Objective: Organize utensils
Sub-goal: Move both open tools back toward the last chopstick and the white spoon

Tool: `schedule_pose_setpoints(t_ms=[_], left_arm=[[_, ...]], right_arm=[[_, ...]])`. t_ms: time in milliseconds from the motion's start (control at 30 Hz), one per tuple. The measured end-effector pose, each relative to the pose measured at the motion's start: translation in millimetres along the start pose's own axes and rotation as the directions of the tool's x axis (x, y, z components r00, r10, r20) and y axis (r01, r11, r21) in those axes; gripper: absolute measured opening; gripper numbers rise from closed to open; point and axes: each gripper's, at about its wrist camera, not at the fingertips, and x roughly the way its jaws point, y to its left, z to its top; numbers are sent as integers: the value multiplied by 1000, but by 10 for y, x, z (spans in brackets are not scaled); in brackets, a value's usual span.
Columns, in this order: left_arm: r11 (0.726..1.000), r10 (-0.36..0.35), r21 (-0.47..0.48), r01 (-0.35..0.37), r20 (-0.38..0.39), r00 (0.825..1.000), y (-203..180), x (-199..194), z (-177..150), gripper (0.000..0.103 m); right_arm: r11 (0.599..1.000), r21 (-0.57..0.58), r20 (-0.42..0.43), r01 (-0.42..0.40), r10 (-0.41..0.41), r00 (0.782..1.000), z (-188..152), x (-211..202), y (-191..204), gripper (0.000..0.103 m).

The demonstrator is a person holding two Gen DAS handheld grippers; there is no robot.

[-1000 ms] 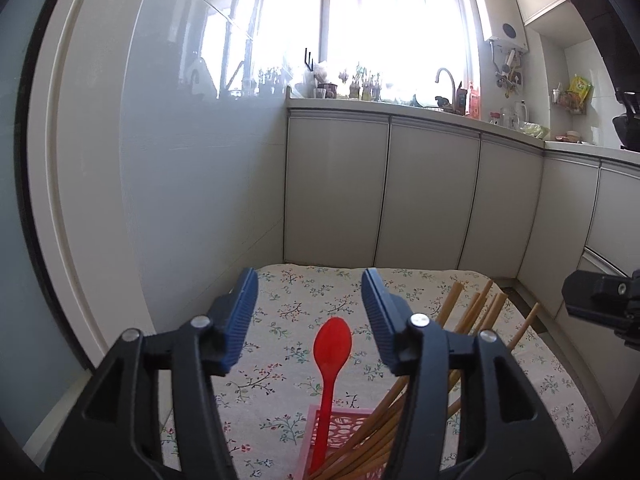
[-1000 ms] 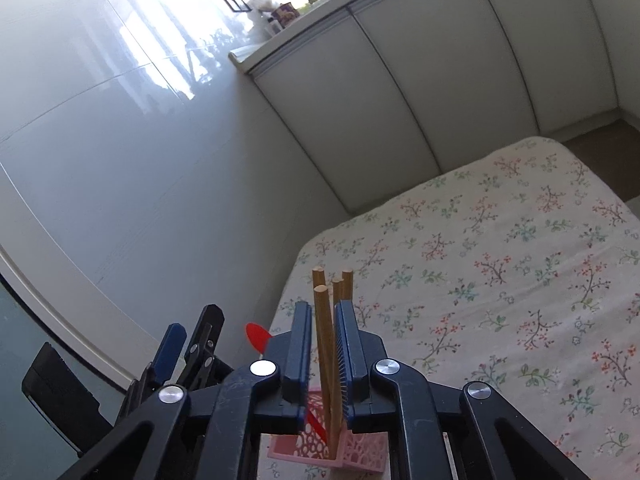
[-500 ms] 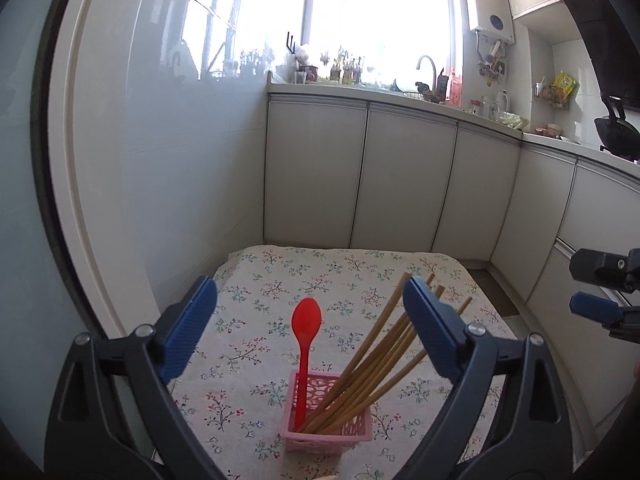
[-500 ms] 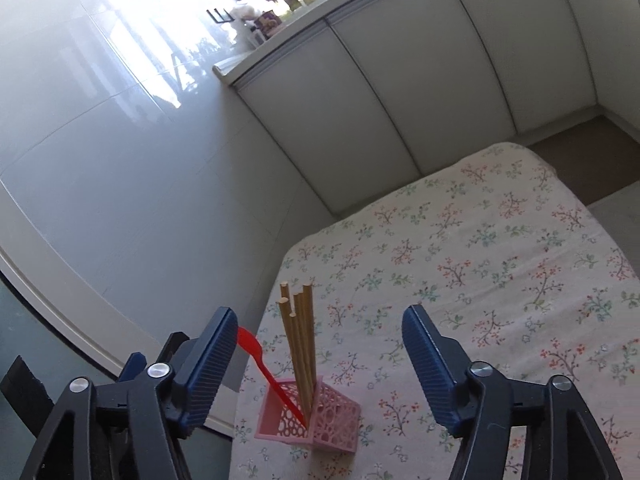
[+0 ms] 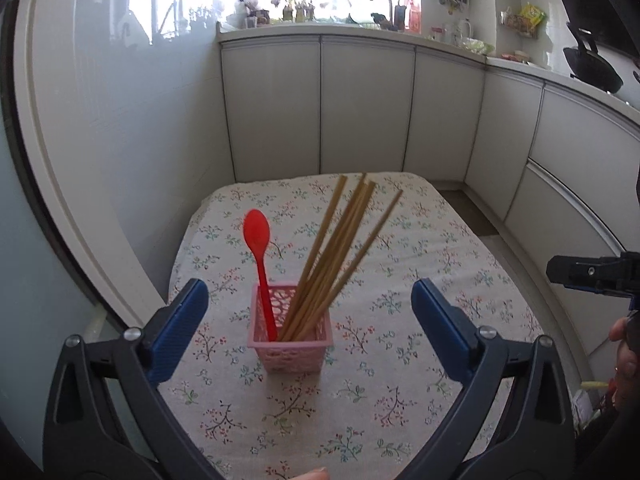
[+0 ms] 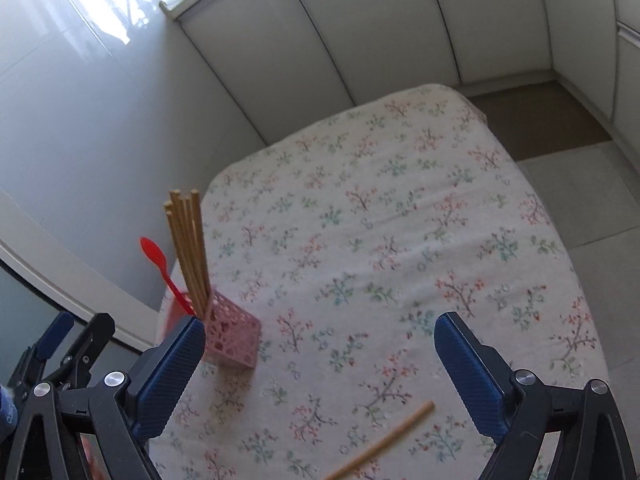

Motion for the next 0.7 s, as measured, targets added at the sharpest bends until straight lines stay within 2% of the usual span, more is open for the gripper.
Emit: schedule_pose_setpoints(t_ms=[133, 267, 500, 700], left_arm=[[998, -55, 36, 59, -108, 993, -192, 96, -142, 101], [990, -85, 91, 106, -217, 973, -414, 227, -305, 101], [972, -133, 123, 199, -408, 903, -687, 474, -680, 101], [967, -146, 105, 232, -515, 845, -776, 664, -908, 101]], right_arm=[[999, 16, -98, 49, -47, 994, -177, 73, -231, 96], [994, 36, -171, 106, -99, 980, -362, 107, -439, 96], [986, 34, -289, 163, -147, 946, -753, 254, -613, 96], [989, -29, -424, 148, -146, 894, -1193, 514, -589, 96]])
